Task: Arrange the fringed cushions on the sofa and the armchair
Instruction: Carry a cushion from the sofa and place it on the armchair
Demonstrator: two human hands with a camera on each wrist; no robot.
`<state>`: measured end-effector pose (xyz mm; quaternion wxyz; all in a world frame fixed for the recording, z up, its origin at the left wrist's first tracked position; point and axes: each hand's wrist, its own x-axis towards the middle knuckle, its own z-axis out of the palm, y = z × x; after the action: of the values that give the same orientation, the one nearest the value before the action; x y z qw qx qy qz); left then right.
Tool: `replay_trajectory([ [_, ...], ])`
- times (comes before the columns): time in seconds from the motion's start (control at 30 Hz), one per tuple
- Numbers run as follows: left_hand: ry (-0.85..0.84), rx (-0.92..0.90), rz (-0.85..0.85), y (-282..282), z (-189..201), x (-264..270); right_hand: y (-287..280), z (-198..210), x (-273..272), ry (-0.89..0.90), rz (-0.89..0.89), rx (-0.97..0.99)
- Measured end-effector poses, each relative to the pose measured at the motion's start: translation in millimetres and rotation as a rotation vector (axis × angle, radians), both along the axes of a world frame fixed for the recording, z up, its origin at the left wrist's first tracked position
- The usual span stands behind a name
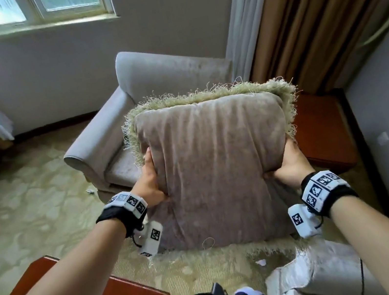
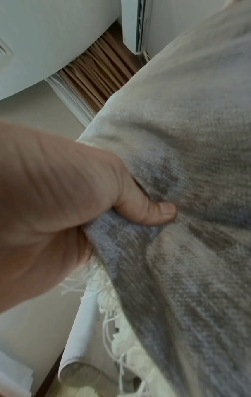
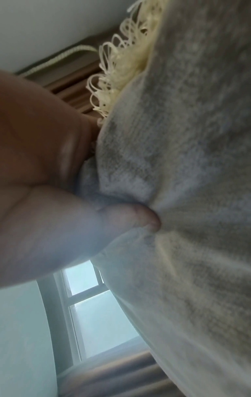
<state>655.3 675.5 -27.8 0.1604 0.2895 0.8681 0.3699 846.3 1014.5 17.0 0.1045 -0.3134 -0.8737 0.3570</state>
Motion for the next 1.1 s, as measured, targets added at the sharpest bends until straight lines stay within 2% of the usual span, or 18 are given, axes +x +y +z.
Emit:
replay_trajectory([
  [0.27, 0.003, 0.022, -0.017, 71, -4, -140, 66, -8, -130, -0.02, -0.033, 0.029],
  [0.5, -0.022, -0.034, 0.116, 87, -5, -277, 102, -24, -310, 0.041, 0.116, 0.022],
  [0.73, -0.009, -0.116, 0.288, 47, -3, -394, 82, -40, -479, -0.037, 0.269, -0.002],
  [0.87, -0.026, -0.178, 0.304, 32, -23, -470, 65, -68, -558, -0.055, 0.33, -0.041],
  [0.97, -0.08, -0.244, 0.25, 35, -38, -541, 59, -87, -610, -0.1, 0.287, -0.063],
  [1.1, -0.01, -0.273, 0.134, 67, -46, -641, 70, -98, -663, -0.133, 0.151, -0.089],
])
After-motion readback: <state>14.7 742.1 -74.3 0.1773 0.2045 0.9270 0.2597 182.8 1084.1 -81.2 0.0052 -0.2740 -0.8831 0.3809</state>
